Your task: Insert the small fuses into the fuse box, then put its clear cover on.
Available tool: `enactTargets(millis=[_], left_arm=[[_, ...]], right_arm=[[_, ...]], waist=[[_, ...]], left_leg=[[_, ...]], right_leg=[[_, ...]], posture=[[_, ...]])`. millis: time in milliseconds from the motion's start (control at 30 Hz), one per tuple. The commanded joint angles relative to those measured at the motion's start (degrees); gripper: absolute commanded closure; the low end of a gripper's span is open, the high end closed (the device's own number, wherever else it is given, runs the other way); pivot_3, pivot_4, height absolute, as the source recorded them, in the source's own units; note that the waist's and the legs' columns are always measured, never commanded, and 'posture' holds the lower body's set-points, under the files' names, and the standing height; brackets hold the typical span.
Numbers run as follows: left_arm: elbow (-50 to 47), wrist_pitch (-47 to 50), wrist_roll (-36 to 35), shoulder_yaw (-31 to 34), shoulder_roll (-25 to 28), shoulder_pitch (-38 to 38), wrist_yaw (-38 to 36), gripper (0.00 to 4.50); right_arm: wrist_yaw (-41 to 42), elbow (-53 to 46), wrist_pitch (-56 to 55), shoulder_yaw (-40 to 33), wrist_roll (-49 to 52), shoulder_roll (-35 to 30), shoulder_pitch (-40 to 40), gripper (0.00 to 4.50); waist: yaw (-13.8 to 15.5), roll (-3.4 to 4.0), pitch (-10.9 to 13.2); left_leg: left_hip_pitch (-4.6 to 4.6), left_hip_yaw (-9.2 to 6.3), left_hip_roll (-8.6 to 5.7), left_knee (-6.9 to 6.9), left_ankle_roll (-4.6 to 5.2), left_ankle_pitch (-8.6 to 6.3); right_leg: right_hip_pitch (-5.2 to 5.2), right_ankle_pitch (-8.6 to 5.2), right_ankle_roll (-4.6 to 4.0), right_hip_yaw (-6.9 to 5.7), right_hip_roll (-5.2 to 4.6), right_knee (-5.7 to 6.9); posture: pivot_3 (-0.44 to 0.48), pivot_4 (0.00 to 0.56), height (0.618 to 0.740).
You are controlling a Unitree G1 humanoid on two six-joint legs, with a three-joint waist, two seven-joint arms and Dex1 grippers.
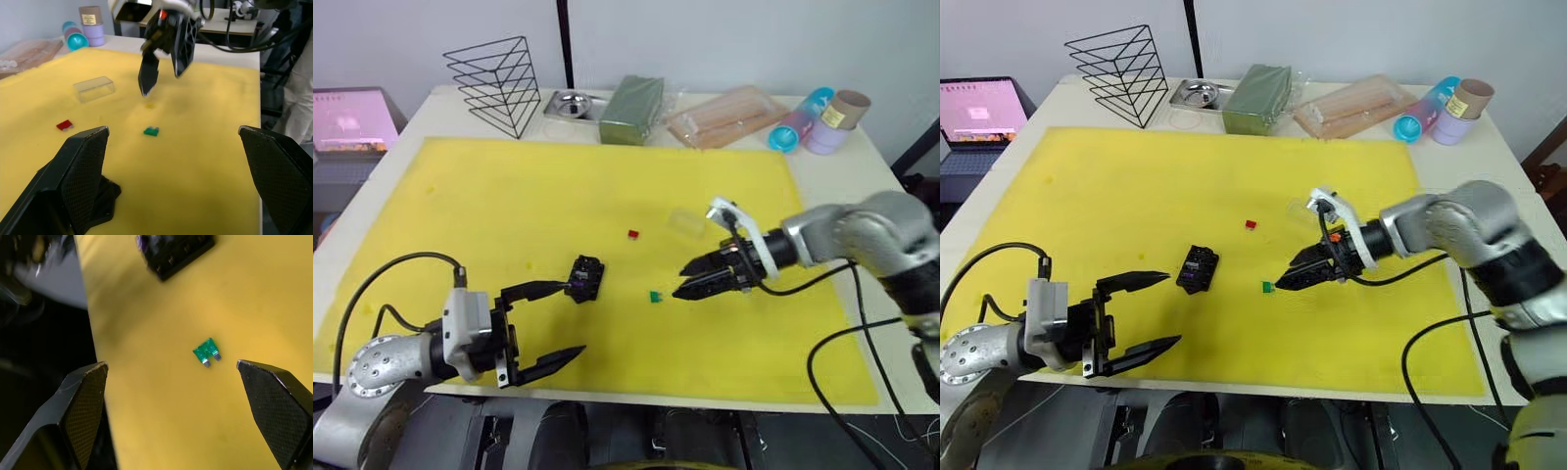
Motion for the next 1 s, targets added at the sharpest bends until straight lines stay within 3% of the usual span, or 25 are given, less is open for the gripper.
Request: enactTargets(millis=[33, 133, 400, 1000], left_arm=[[-1.63, -0.44, -0.17, 0.2, 0.27, 0.38, 0.05, 0.0], [-2.65, -0.16, -0.16, 0.07, 0.12, 1.1, 0.88, 0.0], [-3.65, 0.2, -0.16, 0.35, 0.4, 2.23, 2.02, 0.0], [-3.3, -0.73, 1.03, -0.33, 0.53, 2.14, 0.96, 0.0]], right_arm=[[11.91, 7.05, -8.48, 6.36, -13.23, 3.14, -4.55, 0.41], [17.54, 13.27, -14.5, 8.89, -21.29, 6.82, -6.8, 1.24], [26.07, 21.16, -17.06, 7.52, -30.31, 12.98, -9.27, 1.24], [26.95, 23.36, -14.12, 10.43, -26.98, 16.3, -11.94, 1.24]], waist=[[-0.06, 0.01, 0.0], [-0.07, 0.03, 0.01], [-0.11, 0.06, 0.02], [-0.14, 0.11, 0.04]], left_leg=[[-0.15, 0.01, 0.0, 0.11, 0.0, 0.0], [-0.65, 0.02, -0.01, 0.54, 0.05, -0.03], [-0.57, 0.19, 0.01, 0.79, 0.14, -0.09], [-0.57, 0.25, 0.0, 0.79, 0.14, -0.09]], right_leg=[[-0.11, 0.01, 0.01, 0.0, -0.02, 0.03], [-0.55, 0.03, 0.03, -0.02, -0.09, 0.28], [-0.46, 0.03, 0.02, -0.07, -0.1, 0.46], [-0.48, 0.03, 0.02, -0.07, -0.13, 0.48]], posture=[[0.0, 0.15, 0.74], [0.0, 0.15, 0.74], [0.0, 0.15, 0.74], [0.0, 0.15, 0.74]])
